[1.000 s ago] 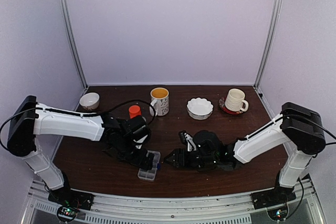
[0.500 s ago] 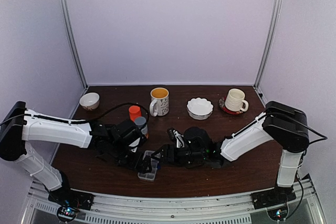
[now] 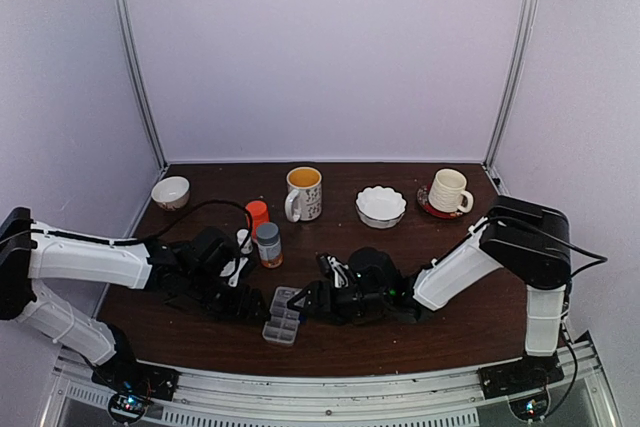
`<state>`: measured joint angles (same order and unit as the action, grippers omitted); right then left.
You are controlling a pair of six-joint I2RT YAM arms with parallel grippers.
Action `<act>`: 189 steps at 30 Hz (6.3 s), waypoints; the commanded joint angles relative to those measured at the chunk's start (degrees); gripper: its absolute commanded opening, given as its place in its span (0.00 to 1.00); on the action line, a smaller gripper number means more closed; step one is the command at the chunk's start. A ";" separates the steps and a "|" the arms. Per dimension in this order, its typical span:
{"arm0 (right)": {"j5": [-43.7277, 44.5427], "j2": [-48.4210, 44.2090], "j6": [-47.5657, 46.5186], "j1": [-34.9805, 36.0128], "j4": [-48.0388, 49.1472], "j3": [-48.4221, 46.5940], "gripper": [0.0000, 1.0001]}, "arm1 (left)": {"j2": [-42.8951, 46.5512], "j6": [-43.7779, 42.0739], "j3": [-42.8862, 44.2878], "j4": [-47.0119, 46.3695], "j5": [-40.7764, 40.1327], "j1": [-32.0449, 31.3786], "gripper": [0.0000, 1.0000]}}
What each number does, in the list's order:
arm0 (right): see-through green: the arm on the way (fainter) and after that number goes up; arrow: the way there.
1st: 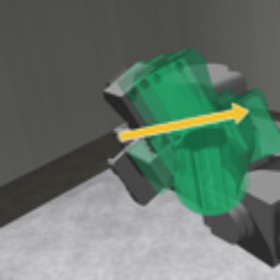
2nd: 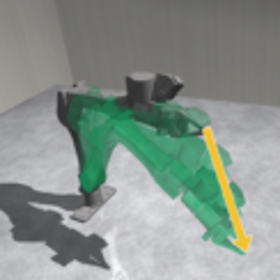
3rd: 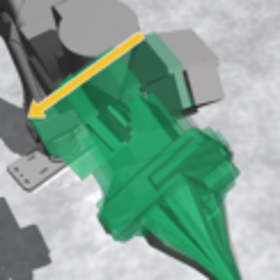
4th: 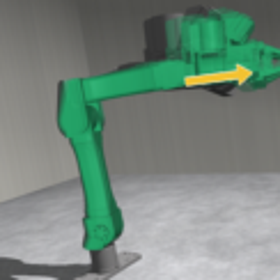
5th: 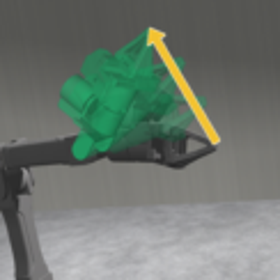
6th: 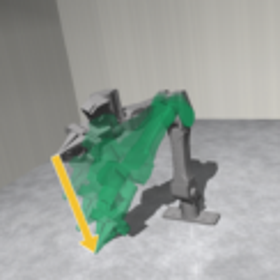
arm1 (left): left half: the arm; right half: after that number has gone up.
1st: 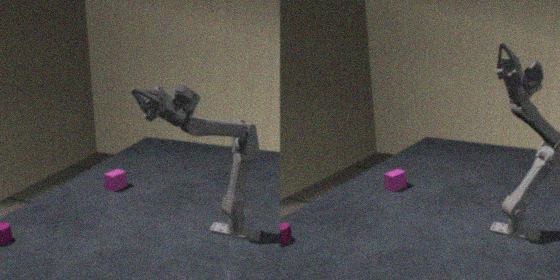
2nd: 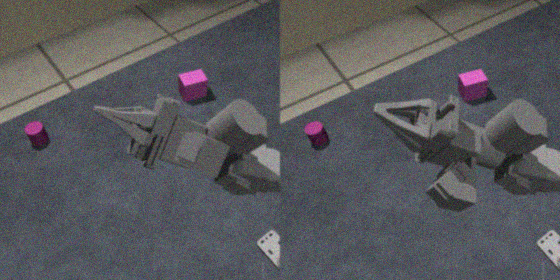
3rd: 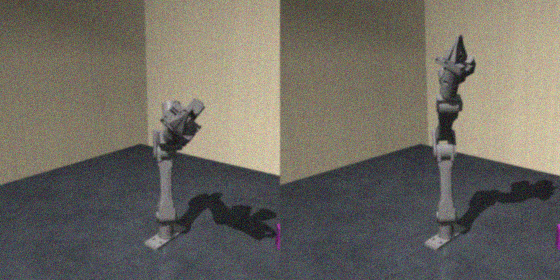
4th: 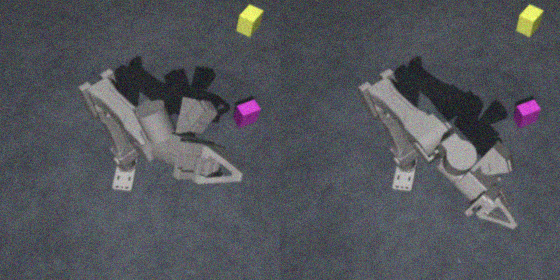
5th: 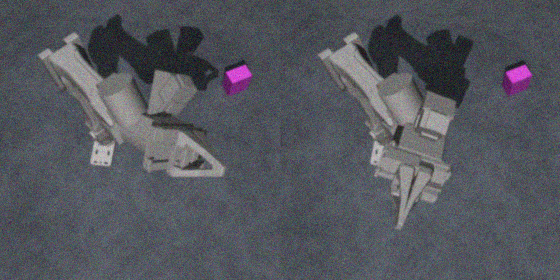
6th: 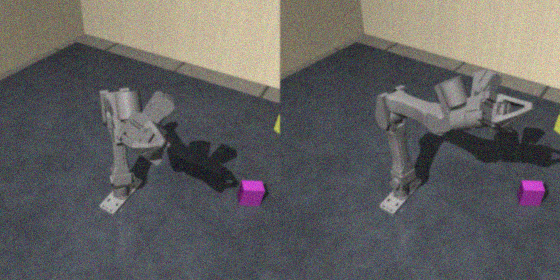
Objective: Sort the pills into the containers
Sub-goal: Adjust the pill container at the center of the board.
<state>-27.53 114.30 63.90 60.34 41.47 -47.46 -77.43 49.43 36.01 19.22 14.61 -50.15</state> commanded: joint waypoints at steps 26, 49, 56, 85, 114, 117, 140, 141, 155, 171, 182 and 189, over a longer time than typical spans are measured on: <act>-6.13 1.08 6.40 -0.31 11.07 0.28 0.70 | 5.15 -2.12 -2.35 -1.24 0.13 2.44 0.85; -0.73 2.46 -6.20 -0.39 -7.24 -6.68 0.71 | 4.30 1.41 -7.88 -4.51 -2.90 3.58 0.30; -2.53 4.09 -4.55 0.02 -4.82 -7.18 0.71 | 1.55 1.20 -9.55 -6.33 -1.66 4.80 0.18; -5.39 0.63 4.61 1.56 10.30 1.30 0.67 | -7.12 -0.12 -7.45 -14.51 6.16 4.45 0.00; -5.58 -1.08 8.45 2.16 15.16 4.60 0.57 | -6.58 0.04 -7.80 -13.86 5.49 4.36 0.00; -5.76 -1.02 8.91 2.30 15.85 4.51 0.55 | -6.46 0.09 -7.80 -13.86 5.35 4.36 0.00; -2.86 -2.49 2.74 2.76 2.61 1.90 0.56 | -6.57 0.05 -7.71 -13.60 5.31 4.36 0.00; -3.11 -2.06 2.80 2.83 2.60 1.40 0.56 | -6.57 0.01 -7.71 -13.70 5.30 4.37 0.00; -3.94 -0.64 4.00 3.84 3.72 -1.14 0.56 | -6.77 -0.02 -7.32 -14.05 5.73 4.36 0.00; -4.39 -2.73 3.04 4.10 1.76 -3.09 0.56 | -10.01 2.31 -6.10 -19.75 7.74 3.32 0.00; 0.08 -8.65 -0.30 2.60 -3.83 1.12 0.55 | -8.75 -0.26 -0.93 -10.58 -0.95 3.00 0.00; 2.11 -10.40 -2.85 1.80 -8.64 3.67 0.55 | 1.21 -3.28 1.89 1.43 -9.66 1.42 0.30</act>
<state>-27.77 104.22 63.42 62.52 36.38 -45.25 -81.49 48.75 35.18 12.53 11.86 -47.24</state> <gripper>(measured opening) 0.547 0.192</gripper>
